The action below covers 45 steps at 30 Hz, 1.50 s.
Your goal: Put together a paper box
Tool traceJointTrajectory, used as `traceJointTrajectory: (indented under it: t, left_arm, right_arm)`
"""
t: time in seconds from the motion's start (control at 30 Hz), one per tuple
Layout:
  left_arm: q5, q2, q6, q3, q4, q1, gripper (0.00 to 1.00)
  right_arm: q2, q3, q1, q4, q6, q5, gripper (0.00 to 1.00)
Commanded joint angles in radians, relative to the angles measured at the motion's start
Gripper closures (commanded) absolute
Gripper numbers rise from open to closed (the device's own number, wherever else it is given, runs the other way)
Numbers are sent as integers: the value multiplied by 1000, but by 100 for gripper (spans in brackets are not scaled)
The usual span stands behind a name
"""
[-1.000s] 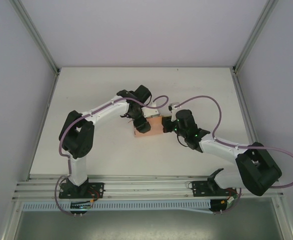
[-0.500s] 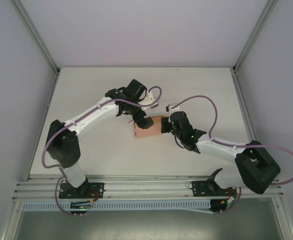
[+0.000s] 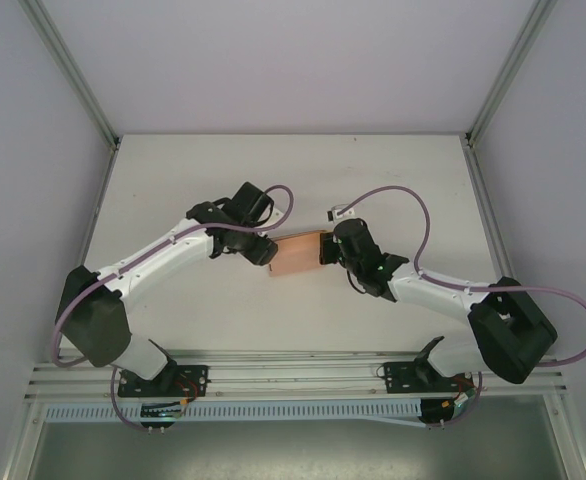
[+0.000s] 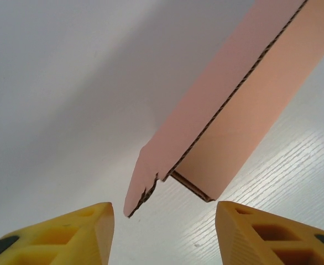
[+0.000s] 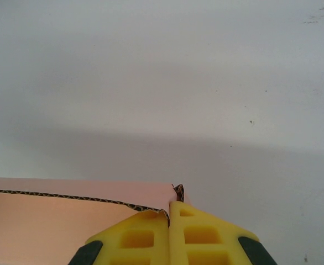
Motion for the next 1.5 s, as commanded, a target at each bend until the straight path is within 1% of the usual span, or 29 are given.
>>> traceJointTrajectory:
  t: [0.0,0.07,0.2,0.27,0.37,0.53,0.57,0.67,0.7,0.83,0.97,1.03,1.1,1.2,1.23,1.33,1.43,1.47]
  left_arm:
    - [-53,-18,-50,-1,-10,-1,53]
    - [-91,-7,-61,7,-14,-1,59]
    - [-70,-3,-30,3,13,0,58]
    - [-80,7,-17,0,31,0,56]
    - [-79,33,-2,8,37,0,56]
    - [-84,71,-2,21,37,0,67]
    - [-82,71,-2,20,40,2,71]
    - [-69,67,-14,23,47,2,91]
    - [-61,65,-19,23,51,2,92]
    - [-18,67,-68,26,58,2,100]
    - [38,105,-213,66,21,2,100]
    - [85,124,-270,87,-2,2,100]
    - [103,140,-328,109,-37,2,100]
    - [176,159,-383,144,-94,3,100]
    - [206,163,-383,152,-113,3,100]
    - [163,169,-420,183,-177,6,100]
    - [260,180,-435,200,-201,18,100]
    - [273,182,-453,201,-212,18,100]
  right_arm:
    - [22,-23,18,-177,-10,-39,100]
    - [12,-27,18,-179,-13,-41,100]
    - [9,-29,19,-184,-22,-57,100]
    - [12,-27,18,-182,-23,-57,100]
    - [16,-24,18,-182,-25,-57,100]
    - [28,-7,18,-198,-29,-53,100]
    - [31,-8,18,-198,-29,-53,100]
    - [33,-6,18,-202,-26,-55,100]
    - [32,-6,18,-202,-25,-56,100]
    - [29,-1,21,-210,-25,-54,100]
    - [26,8,38,-236,-19,-18,100]
    - [27,9,52,-243,-4,13,100]
    - [27,14,69,-258,13,43,100]
    - [28,21,110,-289,33,117,100]
    - [30,22,126,-295,37,139,100]
    - [40,19,166,-293,51,178,100]
    - [60,20,190,-292,61,194,100]
    - [67,23,194,-297,65,201,100]
